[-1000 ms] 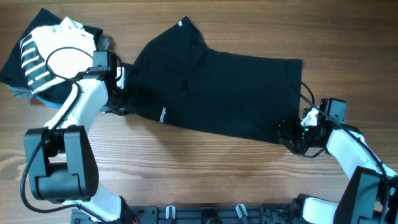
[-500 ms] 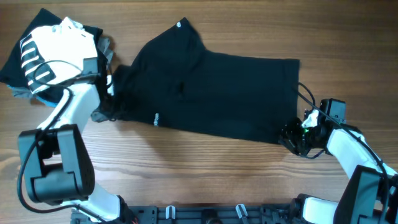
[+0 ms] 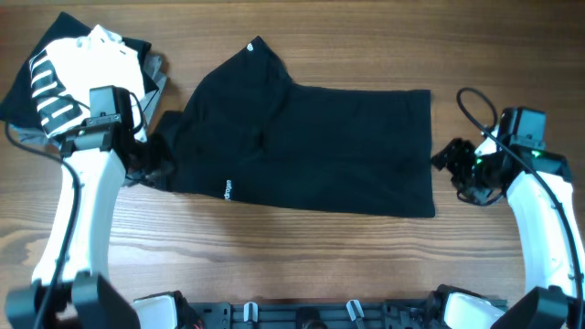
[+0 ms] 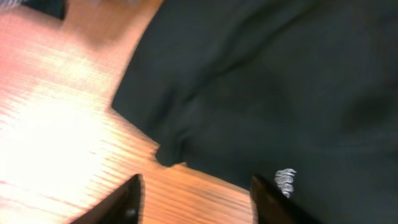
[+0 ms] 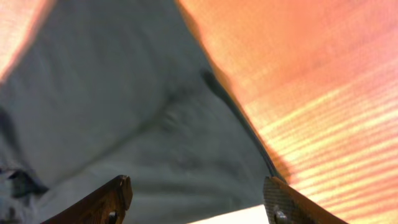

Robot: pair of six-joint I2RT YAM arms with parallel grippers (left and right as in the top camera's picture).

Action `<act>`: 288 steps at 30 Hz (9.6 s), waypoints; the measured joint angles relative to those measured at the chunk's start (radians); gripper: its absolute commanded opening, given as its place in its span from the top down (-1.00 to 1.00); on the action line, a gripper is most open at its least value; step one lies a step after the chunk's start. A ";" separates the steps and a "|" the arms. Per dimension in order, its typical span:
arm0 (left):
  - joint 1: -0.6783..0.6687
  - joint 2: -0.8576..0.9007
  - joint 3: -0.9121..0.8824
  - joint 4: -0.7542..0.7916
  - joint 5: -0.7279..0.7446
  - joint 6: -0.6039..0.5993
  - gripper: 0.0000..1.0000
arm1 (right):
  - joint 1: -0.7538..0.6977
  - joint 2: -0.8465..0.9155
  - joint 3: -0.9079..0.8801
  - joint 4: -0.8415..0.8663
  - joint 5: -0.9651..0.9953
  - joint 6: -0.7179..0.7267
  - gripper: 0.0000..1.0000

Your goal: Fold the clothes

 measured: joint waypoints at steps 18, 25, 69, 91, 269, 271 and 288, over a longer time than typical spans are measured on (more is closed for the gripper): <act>-0.148 -0.012 0.032 0.111 0.188 -0.008 -0.12 | 0.002 0.056 0.023 -0.166 -0.039 -0.105 -0.61; 0.019 -0.069 0.035 -0.173 0.137 -0.041 -0.27 | 0.002 0.140 -0.094 -0.042 -0.026 -0.012 -0.28; 0.179 0.017 -0.395 0.115 0.132 -0.057 0.92 | 0.001 0.099 -0.158 -0.028 -0.020 0.024 0.91; 0.088 -0.089 0.113 0.046 0.169 0.011 -0.35 | -0.006 0.093 0.228 -0.097 -0.112 -0.198 -0.45; -0.173 0.064 0.318 -0.304 0.074 0.026 -0.22 | 0.483 0.139 0.227 -0.164 0.113 -0.051 0.90; -0.173 0.064 0.318 -0.304 0.074 0.026 -0.22 | 0.560 0.190 0.227 -0.146 0.117 -0.020 0.90; -0.173 0.064 0.318 -0.304 0.073 0.026 -0.31 | 0.719 0.330 0.229 -0.016 0.022 0.016 0.15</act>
